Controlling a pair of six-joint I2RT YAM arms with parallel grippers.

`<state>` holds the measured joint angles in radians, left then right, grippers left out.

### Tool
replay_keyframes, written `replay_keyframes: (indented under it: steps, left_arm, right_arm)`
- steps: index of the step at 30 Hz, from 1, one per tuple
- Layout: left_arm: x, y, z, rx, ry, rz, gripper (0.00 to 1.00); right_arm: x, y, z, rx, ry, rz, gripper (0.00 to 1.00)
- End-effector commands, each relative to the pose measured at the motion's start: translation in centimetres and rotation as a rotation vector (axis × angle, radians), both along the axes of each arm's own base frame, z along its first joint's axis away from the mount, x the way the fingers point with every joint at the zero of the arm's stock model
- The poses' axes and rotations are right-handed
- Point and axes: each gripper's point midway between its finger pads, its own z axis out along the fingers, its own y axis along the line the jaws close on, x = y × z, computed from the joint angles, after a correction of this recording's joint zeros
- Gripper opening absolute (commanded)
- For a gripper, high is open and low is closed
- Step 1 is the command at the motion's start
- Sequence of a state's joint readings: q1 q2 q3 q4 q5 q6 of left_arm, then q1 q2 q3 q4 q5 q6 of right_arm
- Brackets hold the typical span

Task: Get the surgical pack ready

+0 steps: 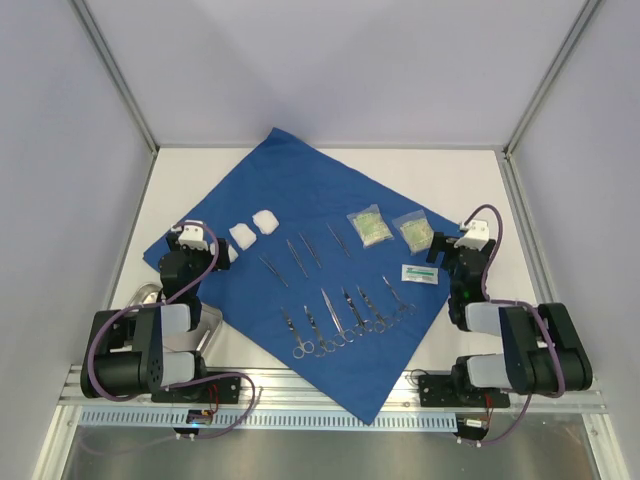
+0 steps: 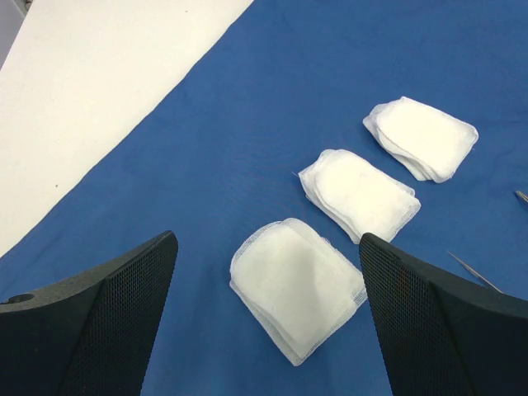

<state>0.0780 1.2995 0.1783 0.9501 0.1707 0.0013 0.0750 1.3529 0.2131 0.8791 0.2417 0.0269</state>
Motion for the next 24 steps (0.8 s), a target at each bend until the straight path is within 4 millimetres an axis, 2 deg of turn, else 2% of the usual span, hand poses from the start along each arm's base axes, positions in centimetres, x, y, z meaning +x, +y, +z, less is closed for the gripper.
replay_keyframes:
  steps: [1, 2, 3, 4, 6, 7, 9, 10, 11, 12, 13, 14, 15, 16, 17, 18, 19, 20, 21, 22, 24]
  left_arm:
    - [0.9, -0.5, 1.9, -0.011, -0.058, -0.020, 1.00]
    - [0.9, -0.5, 1.9, -0.011, -0.058, -0.020, 1.00]
    - [0.9, -0.5, 2.0, -0.011, -0.059, -0.020, 1.00]
    - [0.9, -0.4, 2.0, -0.010, -0.058, -0.020, 1.00]
    - [0.9, -0.8, 2.0, -0.007, -0.057, -0.041, 1.00]
    - [0.9, -0.8, 2.0, -0.007, -0.057, -0.043, 1.00]
    - [0.9, -0.9, 2.3, -0.003, -0.077, -0.049, 1.00]
    - [0.8, -1.0, 2.4, -0.004, -0.076, -0.057, 1.00]
    - [0.6, -1.3, 3.8, -0.004, -0.099, -0.075, 1.00]
    - [0.7, -1.7, 3.4, 0.012, -0.009, -0.113, 1.00]
    - [0.9, -1.8, 4.4, 0.016, 0.013, -0.124, 1.00]
    - [1.1, -1.7, 6.0, 0.048, 0.019, -0.132, 1.00]
    - [1.4, -1.7, 7.2, 0.103, 0.100, -0.171, 1.00]
    - [1.6, -1.6, 7.9, 0.114, 0.140, -0.178, 1.00]
    - [1.6, -1.4, 7.8, 0.126, 0.197, -0.175, 1.00]
    - [0.8, -1.4, 8.3, 0.135, 0.291, -0.196, 0.93]
    - [0.3, -1.5, 8.5, 0.171, 0.331, -0.233, 0.89]
    - [-0.3, -2.1, 8.7, 0.158, 0.369, -0.278, 0.86]
    - [-1.6, -2.4, 9.2, 0.140, 0.437, -0.295, 0.86]
    - [-2.3, -2.5, 9.5, 0.137, 0.462, -0.305, 0.84]
    - [-4.7, -2.9, 10.0, 0.134, 0.531, -0.337, 0.84]
  right_arm:
    - [1.4, -0.4, 4.0, 0.017, -0.057, -0.025, 1.00]
    - [1.5, -0.2, 4.6, 0.014, -0.044, -0.018, 1.00]
    - [2.1, -0.1, 6.2, 0.016, -0.059, -0.014, 1.00]
    - [1.7, -0.1, 6.9, 0.021, -0.042, -0.017, 1.00]
    - [1.8, 0.3, 8.6, 0.106, -0.068, -0.026, 0.99]
    - [2.0, 1.3, 10.5, 0.138, -0.080, 0.021, 0.97]
    - [2.1, 2.6, 12.0, 0.205, -0.086, 0.067, 0.88]
    - [2.1, 3.8, 13.1, 0.231, -0.066, 0.125, 0.80]
    - [2.2, 4.6, 13.8, 0.243, -0.055, 0.157, 0.77]
    - [2.1, 5.4, 14.3, 0.245, -0.036, 0.187, 0.74]
    - [1.5, 5.8, 13.1, 0.241, 0.047, 0.195, 0.71]
    - [1.7, 6.9, 15.0, 0.236, 0.046, 0.222, 0.66]
    - [1.5, 7.4, 15.1, 0.224, 0.075, 0.229, 0.64]
    - [0.9, 7.4, 14.2, 0.208, 0.148, 0.212, 0.62]
    - [0.7, 8.7, 15.6, 0.200, 0.148, 0.239, 0.58]
    - [0.5, 9.2, 15.8, 0.192, 0.170, 0.243, 0.55]
    - [-0.3, 9.2, 14.8, 0.173, 0.239, 0.226, 0.52]
    - [-0.9, 10.6, 14.8, 0.160, 0.264, 0.260, 0.46]
    - [-1.0, 11.3, 15.9, 0.157, 0.263, 0.277, 0.44]
    - [-1.9, 11.9, 14.7, 0.144, 0.336, 0.288, 0.42]
    - [-2.9, 14.2, 15.0, 0.125, 0.380, 0.355, 0.37]
